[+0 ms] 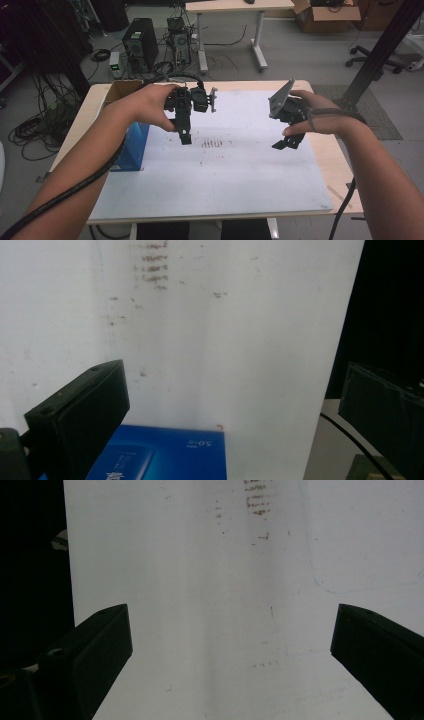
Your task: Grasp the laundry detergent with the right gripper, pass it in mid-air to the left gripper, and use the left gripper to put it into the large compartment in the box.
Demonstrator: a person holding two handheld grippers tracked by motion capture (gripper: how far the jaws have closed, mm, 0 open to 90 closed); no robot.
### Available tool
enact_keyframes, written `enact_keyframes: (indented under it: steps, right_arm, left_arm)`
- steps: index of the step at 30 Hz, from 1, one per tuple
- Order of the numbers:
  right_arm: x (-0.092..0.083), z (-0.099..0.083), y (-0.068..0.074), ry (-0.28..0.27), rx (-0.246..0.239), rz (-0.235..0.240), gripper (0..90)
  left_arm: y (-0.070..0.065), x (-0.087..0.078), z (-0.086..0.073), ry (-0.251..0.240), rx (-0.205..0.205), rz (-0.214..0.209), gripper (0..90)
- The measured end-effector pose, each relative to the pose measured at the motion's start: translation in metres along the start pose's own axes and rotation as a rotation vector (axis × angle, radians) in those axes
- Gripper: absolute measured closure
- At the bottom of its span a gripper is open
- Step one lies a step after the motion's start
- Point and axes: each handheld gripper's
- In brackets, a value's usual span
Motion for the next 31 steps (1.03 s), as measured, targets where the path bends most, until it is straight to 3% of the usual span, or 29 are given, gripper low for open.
enact_keyframes:
  steps: [15,31]
  right_arm:
    - [0.005,0.002,-0.006,0.101,0.012,0.06,3.2]
    - [0.008,0.01,-0.003,0.122,0.016,0.084,3.5]
  left_arm:
    - [0.004,0.002,-0.006,0.016,-0.011,0.016,0.2]
    - [0.003,0.008,-0.013,-0.009,-0.028,0.016,0.2]
Point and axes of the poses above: each handheld gripper's, and its own axes: x roughly forward along the jaws, z roughly out of its top, y roughly to its left, and after that the axes turned 9 degrees about -x, right-handed
